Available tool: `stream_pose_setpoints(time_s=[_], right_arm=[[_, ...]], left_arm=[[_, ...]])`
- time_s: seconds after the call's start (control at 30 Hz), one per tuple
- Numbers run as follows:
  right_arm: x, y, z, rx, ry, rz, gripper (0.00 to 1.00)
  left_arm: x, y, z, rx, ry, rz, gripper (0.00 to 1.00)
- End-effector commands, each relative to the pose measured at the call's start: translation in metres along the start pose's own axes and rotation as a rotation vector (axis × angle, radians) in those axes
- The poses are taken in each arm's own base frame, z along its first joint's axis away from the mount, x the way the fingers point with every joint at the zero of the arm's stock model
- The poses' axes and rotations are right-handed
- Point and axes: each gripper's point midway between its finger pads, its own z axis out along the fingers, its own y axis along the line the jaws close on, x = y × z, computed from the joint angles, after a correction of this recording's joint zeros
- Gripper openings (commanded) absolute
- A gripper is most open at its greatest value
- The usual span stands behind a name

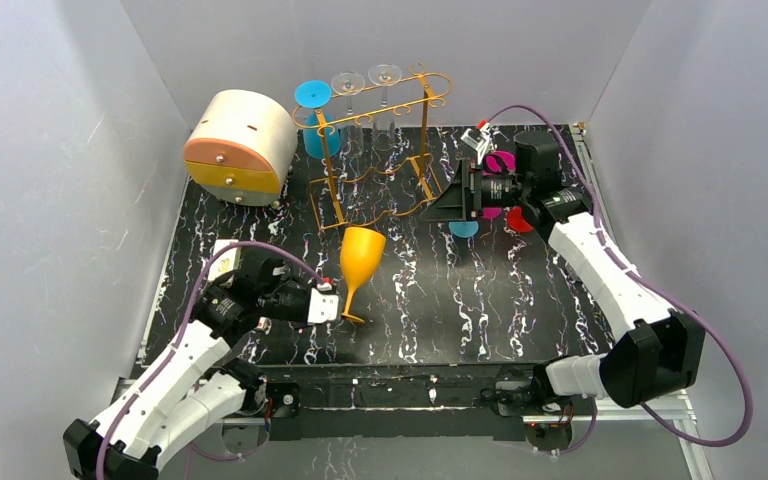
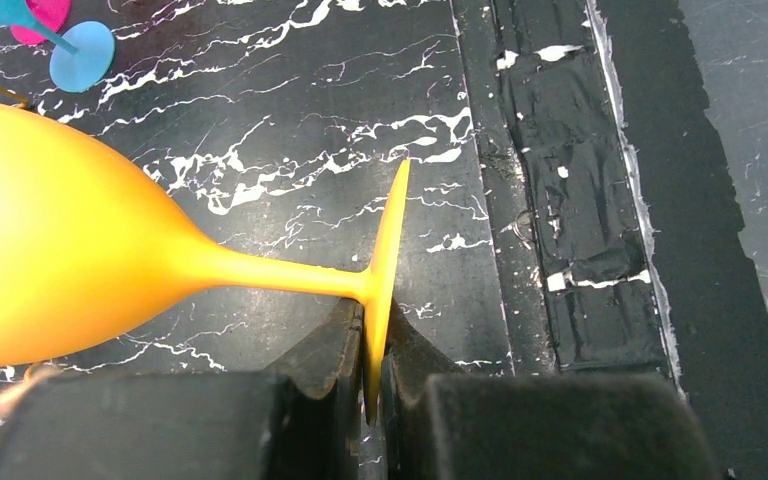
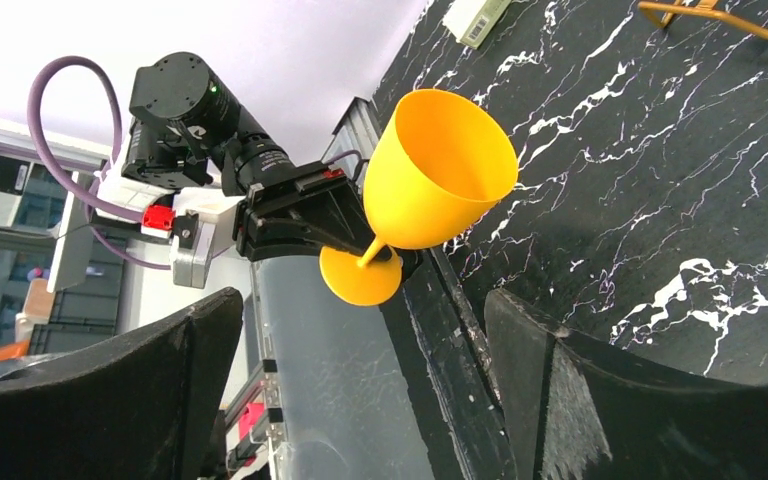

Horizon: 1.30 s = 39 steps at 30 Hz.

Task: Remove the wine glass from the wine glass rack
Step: Place the wine glass at the center of the board.

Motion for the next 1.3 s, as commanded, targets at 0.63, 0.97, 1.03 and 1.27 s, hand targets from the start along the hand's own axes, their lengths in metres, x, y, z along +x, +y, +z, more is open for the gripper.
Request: stream_pose_setpoints(time_s=[0.63,0.97,1.03,1.27], right_arm=[[0.005,-0.006,0.050,0.045,0.126,0.050,0.83],[-0.003,-0.009,0.078,0.052,0.157,0.077,0.75],[0.007,-0.005,0.087,0.051,0.211,0.055,0.74],[0.034,0.012,0.107,-0.002,0.342,0.043,0.57]], left_arm=[[-0.006,-0.001,0.029,0.038,-0.204,0.082,0.00],[-0.018,-0.015,0.025,0.072,-0.275,0.084,0.00],[-0.018,-0.015,0.025,0.068,-0.276,0.084,0.00],[-0.019,-0.016,0.024,0.073,-0.279,0.060,0.00]])
